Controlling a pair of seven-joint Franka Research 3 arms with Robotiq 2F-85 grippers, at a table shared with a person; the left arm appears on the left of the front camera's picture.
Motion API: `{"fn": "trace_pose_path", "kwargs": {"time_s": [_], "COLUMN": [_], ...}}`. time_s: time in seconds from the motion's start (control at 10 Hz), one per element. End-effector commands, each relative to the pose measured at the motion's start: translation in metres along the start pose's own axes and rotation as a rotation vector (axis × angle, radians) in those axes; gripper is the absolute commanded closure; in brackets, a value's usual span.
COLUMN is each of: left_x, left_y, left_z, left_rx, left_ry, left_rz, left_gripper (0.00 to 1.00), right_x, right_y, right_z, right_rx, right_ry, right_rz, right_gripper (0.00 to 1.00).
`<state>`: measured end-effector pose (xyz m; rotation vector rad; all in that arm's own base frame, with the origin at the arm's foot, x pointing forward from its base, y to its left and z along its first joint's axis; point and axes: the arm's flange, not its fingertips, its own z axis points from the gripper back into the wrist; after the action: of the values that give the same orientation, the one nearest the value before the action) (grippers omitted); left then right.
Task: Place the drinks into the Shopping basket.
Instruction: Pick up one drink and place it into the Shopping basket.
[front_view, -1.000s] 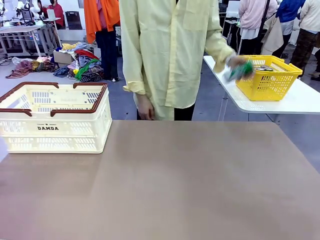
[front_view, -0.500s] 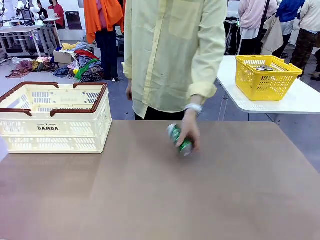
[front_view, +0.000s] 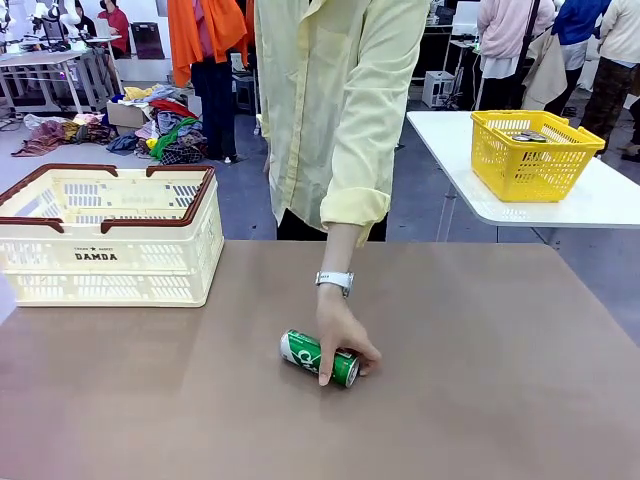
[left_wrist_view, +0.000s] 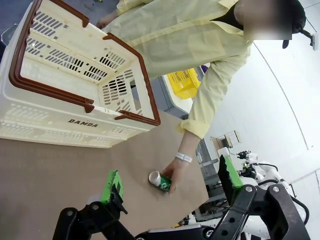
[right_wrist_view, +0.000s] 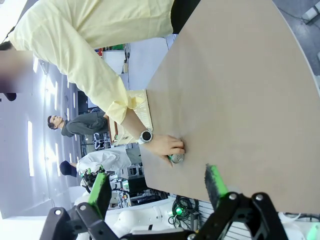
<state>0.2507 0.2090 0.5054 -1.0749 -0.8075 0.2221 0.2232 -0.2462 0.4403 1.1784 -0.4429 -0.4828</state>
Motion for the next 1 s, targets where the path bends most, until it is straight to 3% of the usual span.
{"fn": "trace_pose_path", "kwargs": {"time_s": [0.0,0.4,0.6,0.8,0.9], "left_x": [0.002,0.0,-0.013,-0.048,-0.07], "left_y": [0.0,0.0,-0.075,-0.143,-0.172], "left_z": [0.0,0.0,-0.027,-0.108,-0.161], "left_rx": [-0.015,0.0,0.029,0.141,0.187], "left_ry": [-0.006,0.0,0.18,0.44,0.631], "left_rz": [-0.013,0.0,-0.14,-0.301,-0.413], "left_gripper": [0.0,0.0,0.0,0.0,0.0], "right_x": [0.001,0.001,0.001,0.001,0.001], "right_y": [0.002,0.002,0.002,0.002,0.002], "right_z": [0.004,0.004,0.004,0.004,0.004], "right_rx": [0.007,0.007,0.007,0.007,0.007], "right_ry": [0.002,0.002,0.002,0.002,0.002], "right_rz": [0.022,0.022,0.022,0.022,0.022], "right_gripper": [0.0,0.0,0.0,0.0,0.0]}}
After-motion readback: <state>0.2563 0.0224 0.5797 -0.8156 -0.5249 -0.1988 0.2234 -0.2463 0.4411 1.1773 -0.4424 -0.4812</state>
